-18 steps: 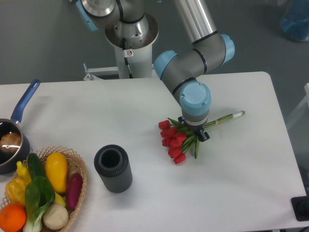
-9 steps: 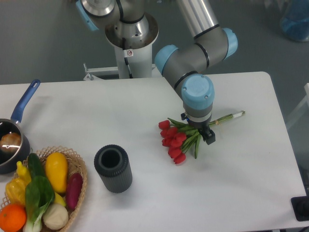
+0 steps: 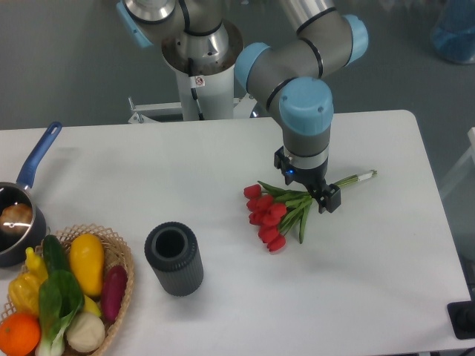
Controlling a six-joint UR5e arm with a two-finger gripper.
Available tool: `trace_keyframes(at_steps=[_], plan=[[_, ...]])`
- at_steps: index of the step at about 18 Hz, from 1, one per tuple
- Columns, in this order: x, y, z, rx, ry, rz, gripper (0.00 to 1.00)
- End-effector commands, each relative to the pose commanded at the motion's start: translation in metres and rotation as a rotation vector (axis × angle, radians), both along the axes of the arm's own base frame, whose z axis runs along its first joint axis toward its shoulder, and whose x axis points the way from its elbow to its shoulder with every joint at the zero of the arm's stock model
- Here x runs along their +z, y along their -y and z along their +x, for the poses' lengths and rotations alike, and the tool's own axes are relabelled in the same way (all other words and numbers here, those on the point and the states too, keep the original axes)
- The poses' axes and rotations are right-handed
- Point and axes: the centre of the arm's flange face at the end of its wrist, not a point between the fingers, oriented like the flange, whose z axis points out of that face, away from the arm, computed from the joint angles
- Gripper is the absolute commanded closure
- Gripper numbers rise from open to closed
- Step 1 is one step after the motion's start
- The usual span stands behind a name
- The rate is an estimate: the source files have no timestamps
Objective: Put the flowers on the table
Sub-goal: 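Lift the open gripper up away from the tulips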
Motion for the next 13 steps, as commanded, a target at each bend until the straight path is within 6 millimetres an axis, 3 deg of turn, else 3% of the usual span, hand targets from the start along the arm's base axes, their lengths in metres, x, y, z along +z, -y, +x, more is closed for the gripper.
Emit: trace_keyframes(at_steps=[5, 13], plan=[[0.056, -0.006, -0.008, -0.013, -0.077, 0.085, 0.0], [0.086, 0.021, -0.026, 0.028, -0.082, 0.182, 0.0]])
